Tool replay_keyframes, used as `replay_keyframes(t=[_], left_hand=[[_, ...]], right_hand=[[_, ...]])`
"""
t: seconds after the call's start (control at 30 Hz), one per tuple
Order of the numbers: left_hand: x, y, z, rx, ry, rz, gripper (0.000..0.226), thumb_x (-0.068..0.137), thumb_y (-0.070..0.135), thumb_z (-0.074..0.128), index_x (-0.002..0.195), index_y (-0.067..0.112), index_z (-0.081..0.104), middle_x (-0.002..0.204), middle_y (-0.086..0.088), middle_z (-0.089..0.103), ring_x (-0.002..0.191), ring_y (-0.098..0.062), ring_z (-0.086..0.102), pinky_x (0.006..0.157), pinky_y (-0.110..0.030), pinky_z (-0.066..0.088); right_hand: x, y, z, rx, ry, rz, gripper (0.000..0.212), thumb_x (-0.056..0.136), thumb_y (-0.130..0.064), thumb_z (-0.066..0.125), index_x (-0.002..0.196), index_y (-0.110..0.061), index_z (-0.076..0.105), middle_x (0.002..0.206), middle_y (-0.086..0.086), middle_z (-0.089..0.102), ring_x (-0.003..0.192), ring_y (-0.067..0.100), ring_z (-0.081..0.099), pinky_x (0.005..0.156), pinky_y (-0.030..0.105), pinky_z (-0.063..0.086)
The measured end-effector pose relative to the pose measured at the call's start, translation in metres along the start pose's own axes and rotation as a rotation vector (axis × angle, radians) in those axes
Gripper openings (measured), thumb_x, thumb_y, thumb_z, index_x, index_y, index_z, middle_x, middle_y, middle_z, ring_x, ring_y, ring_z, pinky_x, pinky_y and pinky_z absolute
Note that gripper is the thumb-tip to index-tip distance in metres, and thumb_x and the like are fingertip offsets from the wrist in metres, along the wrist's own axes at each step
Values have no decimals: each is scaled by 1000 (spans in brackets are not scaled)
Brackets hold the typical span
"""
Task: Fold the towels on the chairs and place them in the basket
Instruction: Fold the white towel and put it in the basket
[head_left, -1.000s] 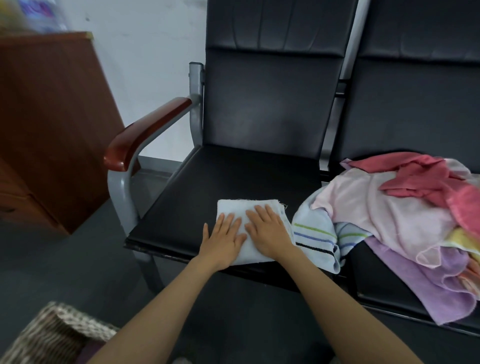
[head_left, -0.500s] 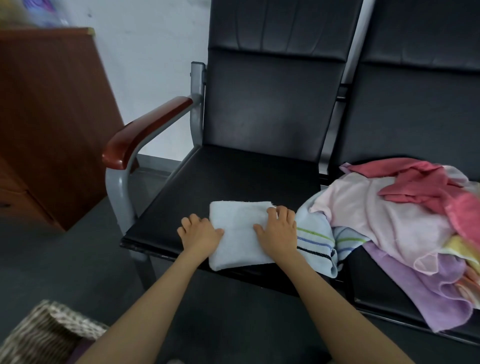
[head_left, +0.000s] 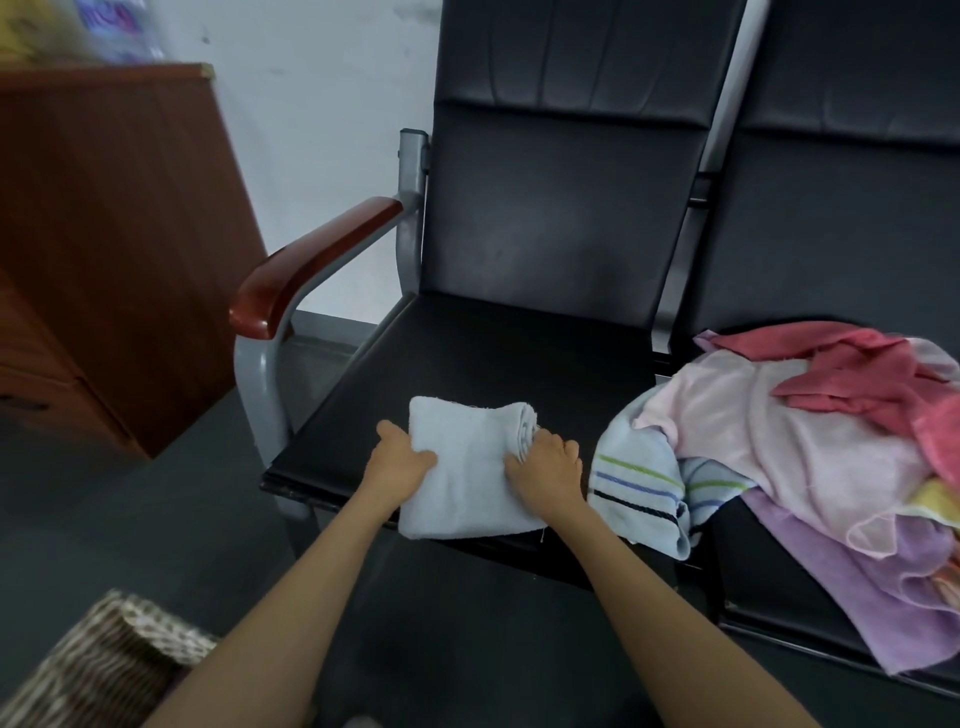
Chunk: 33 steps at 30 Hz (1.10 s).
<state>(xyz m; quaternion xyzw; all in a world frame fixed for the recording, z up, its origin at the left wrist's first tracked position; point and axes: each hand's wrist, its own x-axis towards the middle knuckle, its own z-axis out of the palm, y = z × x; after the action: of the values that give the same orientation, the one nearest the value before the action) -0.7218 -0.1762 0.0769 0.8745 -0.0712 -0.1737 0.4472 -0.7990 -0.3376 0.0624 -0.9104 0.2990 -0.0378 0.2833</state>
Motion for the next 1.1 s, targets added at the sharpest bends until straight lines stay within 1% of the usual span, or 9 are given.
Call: replay_keyframes(t=[0.1,0.2,0.3,0.4,0.5,0.6,0.83,0.97,1.1], left_hand=[[-1,3,-9,-430,-79,-1,45,91,13,57,126,25,31,113,-6,53,99,-22,57,71,-31,50],[-5,10,-20,-649,-211,24,28,94,8,54,116,24,61,122,-3,56,109,-19,57,82,-32,51],[-8,17,-25,-643,-357,106,30,91,5,57,111,24,69,126,-1,58,113,-16,57,87,-29,51],[-10,17,-26,-408,-332,241,52,82,2,67,121,36,59,131,4,51,115,-13,53,96,-33,49],[-14,19,-20,-46,-170,370,66,85,13,67,138,41,39,121,3,43,103,-6,48,85,-19,44],[-21,21,-8,185,-37,478,65,90,22,61,146,33,29,108,4,37,89,-5,43,73,-13,36],[-52,40,-1,498,153,671,41,91,28,58,129,17,48,106,-2,44,96,-16,47,78,-26,44],[-76,57,-14,323,166,638,34,74,22,71,105,16,59,107,1,41,95,-12,46,78,-17,43],[-113,79,-49,-109,13,585,26,72,19,72,94,18,57,96,6,62,84,-3,57,69,-15,46]], right_hand=[[-5,1,-18,529,-30,39,42,96,-24,47,132,-15,27,120,7,53,92,18,52,82,34,43],[-6,4,-37,681,18,-85,43,99,-25,43,138,-38,30,115,-8,46,102,14,50,90,32,38],[-7,9,-50,706,14,-204,27,100,-22,39,118,-34,56,117,-17,53,108,2,49,99,28,37],[-11,21,-63,791,-163,-277,24,94,-22,57,116,-32,61,122,-17,53,109,2,51,88,21,46],[-12,35,-69,629,-234,-321,52,80,-17,74,124,-37,54,132,-16,47,119,5,47,95,24,47],[-14,40,-70,349,-60,-373,62,79,-15,74,131,-34,47,129,-10,49,116,7,47,95,19,40],[-38,41,-97,59,181,-448,36,87,-22,65,122,-22,56,108,-1,53,96,13,52,72,9,37],[-53,36,-122,-5,215,-481,30,83,-21,68,113,-21,62,105,-2,43,100,14,42,86,27,41],[-79,16,-163,359,129,-469,22,77,-14,74,94,-21,61,115,-6,44,109,11,40,91,24,36]])
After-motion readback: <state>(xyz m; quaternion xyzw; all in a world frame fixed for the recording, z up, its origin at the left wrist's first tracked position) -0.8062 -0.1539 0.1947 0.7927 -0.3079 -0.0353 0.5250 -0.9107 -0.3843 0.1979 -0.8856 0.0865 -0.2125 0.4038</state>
